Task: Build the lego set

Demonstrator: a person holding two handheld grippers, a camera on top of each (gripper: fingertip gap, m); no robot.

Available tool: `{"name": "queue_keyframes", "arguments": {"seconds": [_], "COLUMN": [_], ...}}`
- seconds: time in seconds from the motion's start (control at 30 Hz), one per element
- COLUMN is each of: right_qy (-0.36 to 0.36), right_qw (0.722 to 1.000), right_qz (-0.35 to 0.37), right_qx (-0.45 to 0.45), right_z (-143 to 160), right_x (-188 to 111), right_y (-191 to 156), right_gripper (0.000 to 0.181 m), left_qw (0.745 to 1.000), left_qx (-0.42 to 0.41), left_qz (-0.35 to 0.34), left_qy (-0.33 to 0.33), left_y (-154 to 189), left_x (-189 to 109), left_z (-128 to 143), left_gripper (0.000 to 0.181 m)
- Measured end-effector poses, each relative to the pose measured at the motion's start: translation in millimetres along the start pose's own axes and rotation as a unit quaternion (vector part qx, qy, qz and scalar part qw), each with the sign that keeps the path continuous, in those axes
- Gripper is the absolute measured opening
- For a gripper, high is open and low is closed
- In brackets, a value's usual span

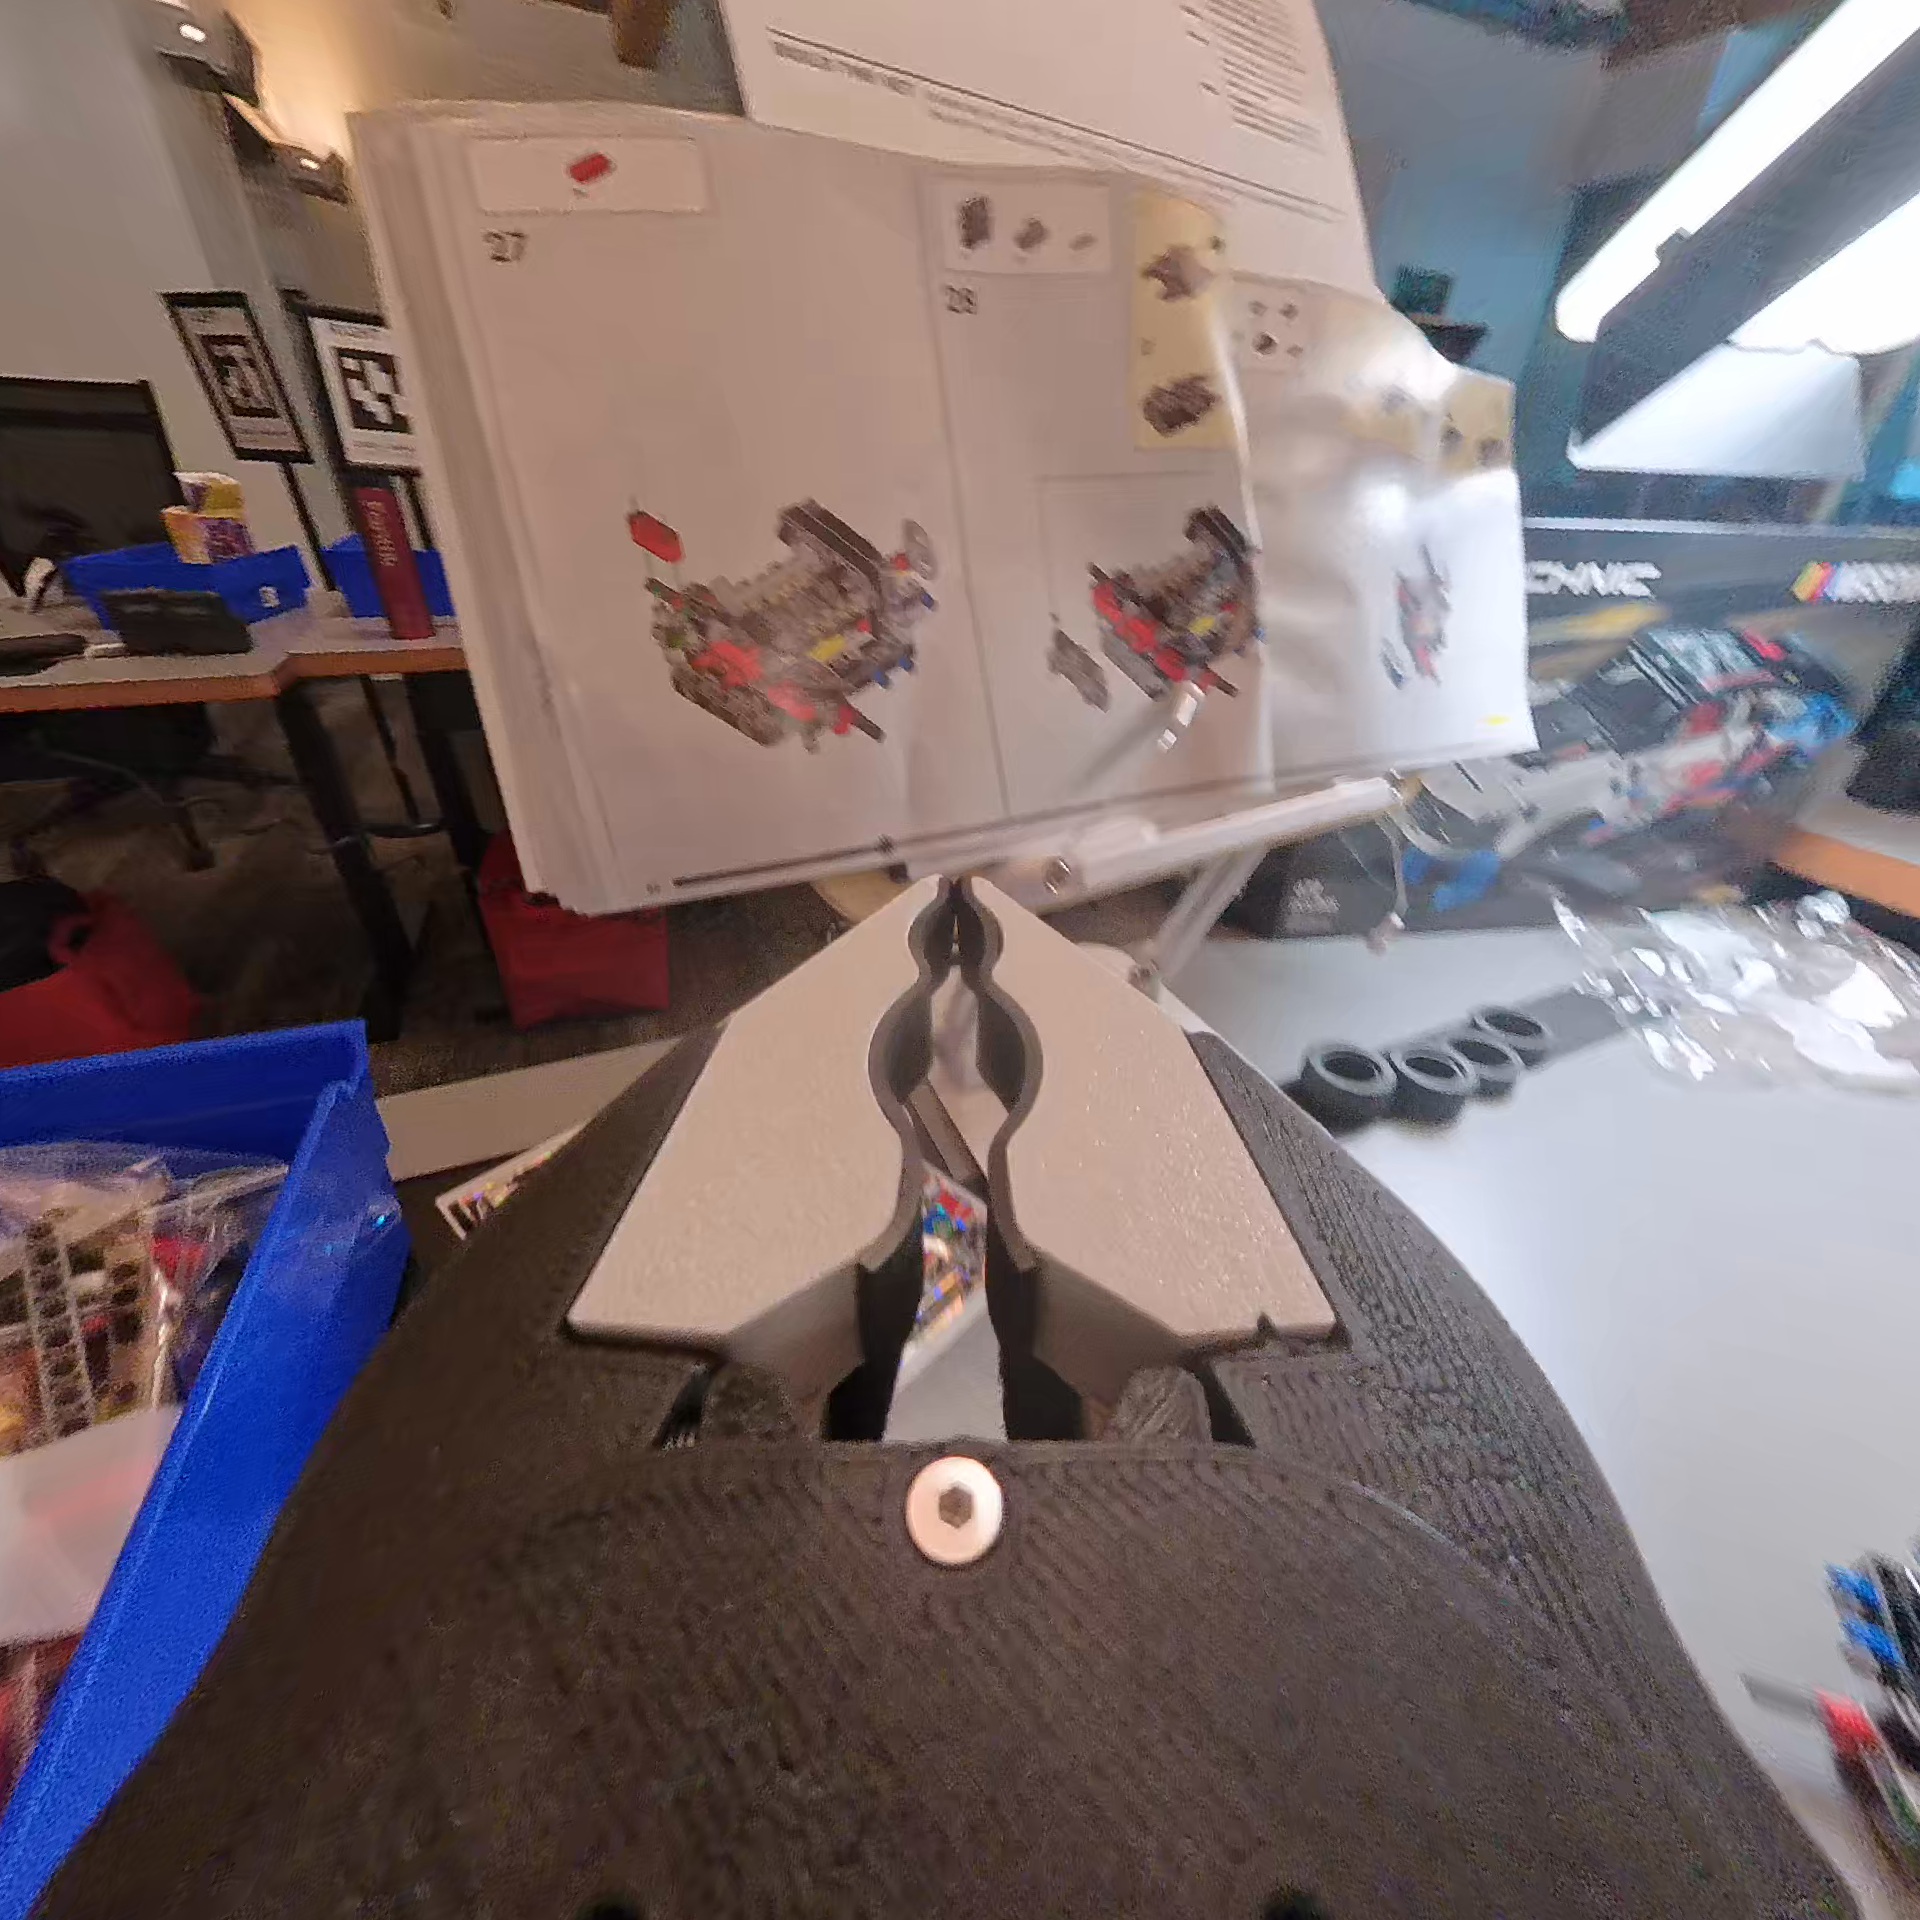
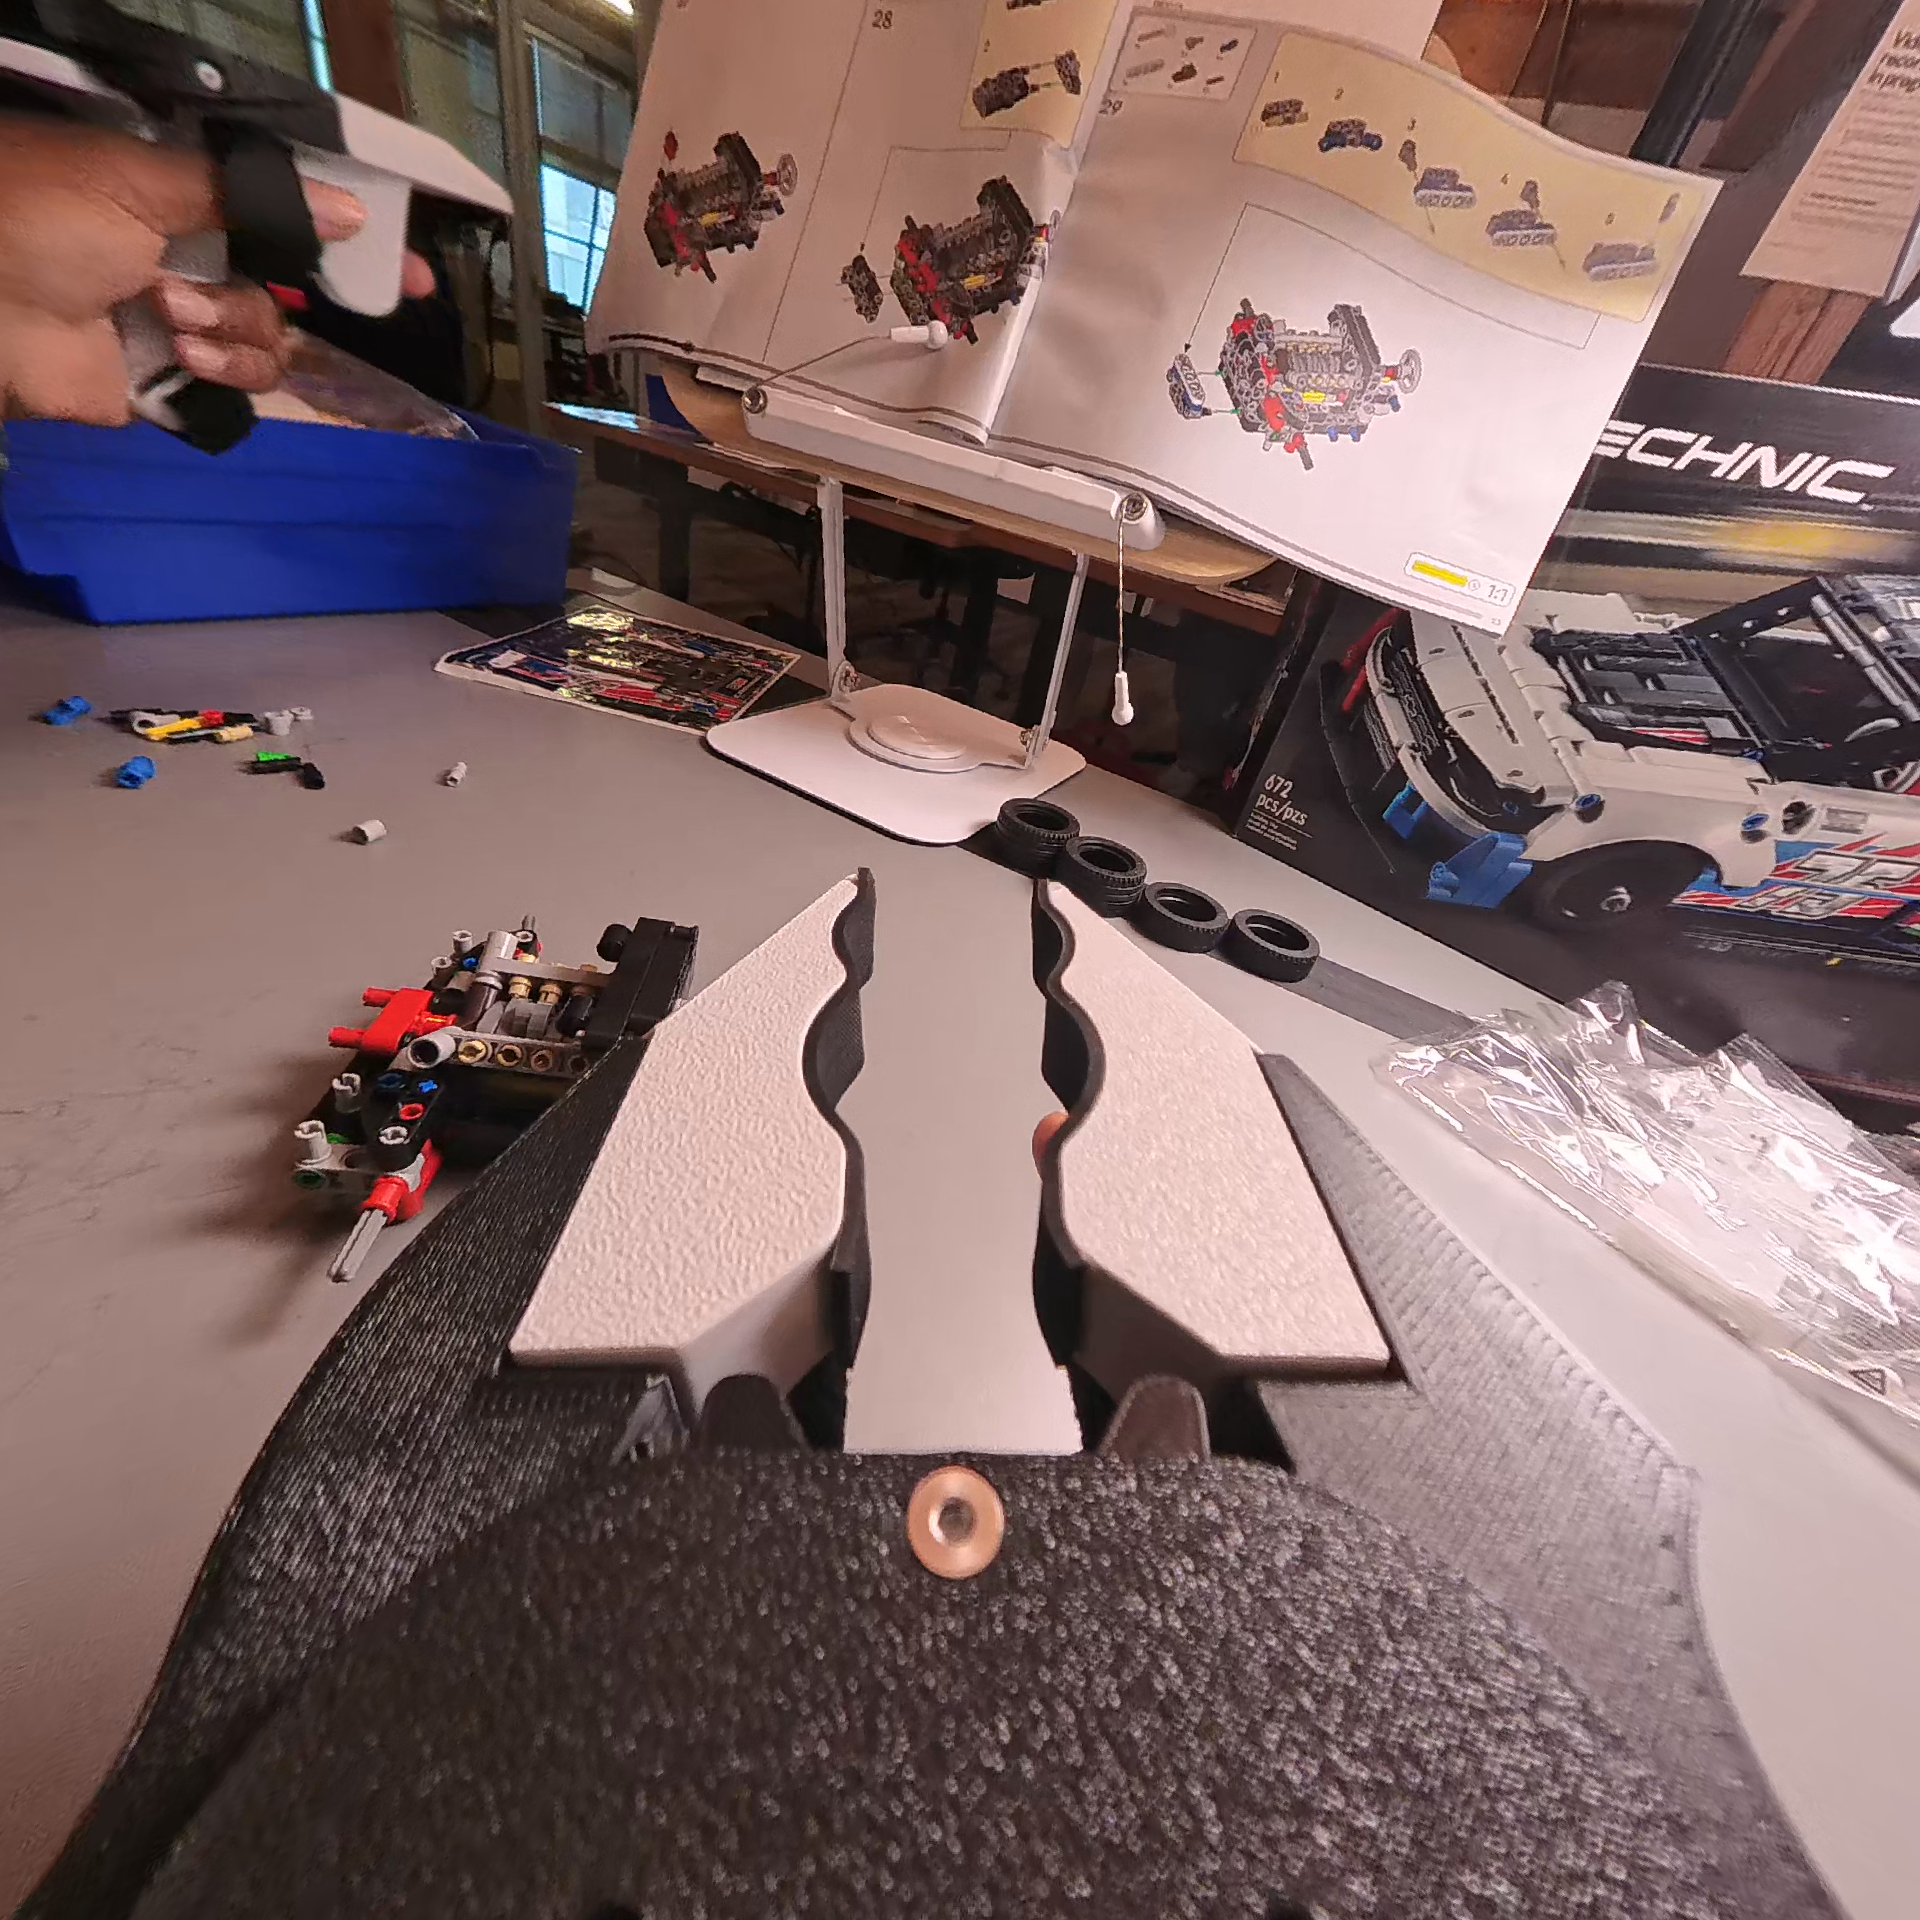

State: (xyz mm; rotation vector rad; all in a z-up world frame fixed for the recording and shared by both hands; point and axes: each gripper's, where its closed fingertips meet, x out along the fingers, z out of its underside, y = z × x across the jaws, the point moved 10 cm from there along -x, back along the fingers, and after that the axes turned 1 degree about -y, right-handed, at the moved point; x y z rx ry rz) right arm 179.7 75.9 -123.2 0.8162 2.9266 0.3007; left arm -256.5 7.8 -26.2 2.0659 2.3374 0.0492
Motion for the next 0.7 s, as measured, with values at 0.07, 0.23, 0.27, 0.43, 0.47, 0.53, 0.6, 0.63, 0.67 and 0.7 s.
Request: {"name": "queue_keyframes", "arguments": {"seconds": [0.07, 0.23, 0.27, 0.43, 0.47, 0.53, 0.6, 0.63, 0.67, 0.7], "right_qy": [0.004, 0.028, 0.033, 0.056, 0.057, 0.060, 0.057, 0.055, 0.053, 0.051], "right_qw": [1.000, 0.999, 0.999, 0.998, 0.998, 0.998, 0.998, 0.998, 0.998, 0.998], "right_qz": [-0.005, -0.020, -0.022, -0.034, -0.036, -0.035, -0.033, -0.034, -0.035, -0.036], "right_qx": [-0.002, -0.015, -0.018, -0.013, -0.011, -0.009, -0.003, 0.001, 0.004, 0.004], "right_z": [-1.4, -11.7, -13.8, -23.5, -24.4, -25.2, -23.8, -23.1, -22.5, -21.9], "right_x": [-1.4, -6.8, -8.3, -15.3, -15.8, -16.9, -17.4, -17.5, -17.4, -17.0], "right_y": [-1.9, -7.5, -8.5, -11.5, -11.6, -10.9, -10.2, -10.3, -10.8, -11.7], "right_gripper": [0.029, 0.029, 0.029, 0.030, 0.031, 0.033, 0.035, 0.036, 0.036, 0.036], "left_qw": [0.999, 0.992, 0.991, 0.986, 0.985, 0.983, 0.984, 0.982, 0.978, 0.969], "left_qx": [0.022, 0.033, 0.031, -0.022, -0.024, 0.000, 0.033, 0.057, 0.089, 0.125], "left_qz": [0.022, 0.054, 0.049, 0.050, 0.055, 0.057, 0.057, 0.048, 0.033, 0.011], "left_qy": [-0.029, -0.109, -0.119, -0.156, -0.162, -0.173, -0.167, -0.171, -0.186, -0.214], "left_y": [7.4, 20.1, 21.4, 40.2, 47.9, 61.4, 67.3, 64.2, 56.2, 42.6], "left_x": [-21.6, -86.6, -101.2, -154.1, -160.9, -174.0, -191.1, -201.6, -213.1, -225.5], "left_z": [2.0, 13.8, 19.6, 63.5, 71.6, 77.2, 64.3, 54.1, 42.6, 29.9], "left_gripper": [0.000, 0.008, 0.008, 0.013, 0.016, 0.025, 0.029, 0.030, 0.032, 0.033]}}
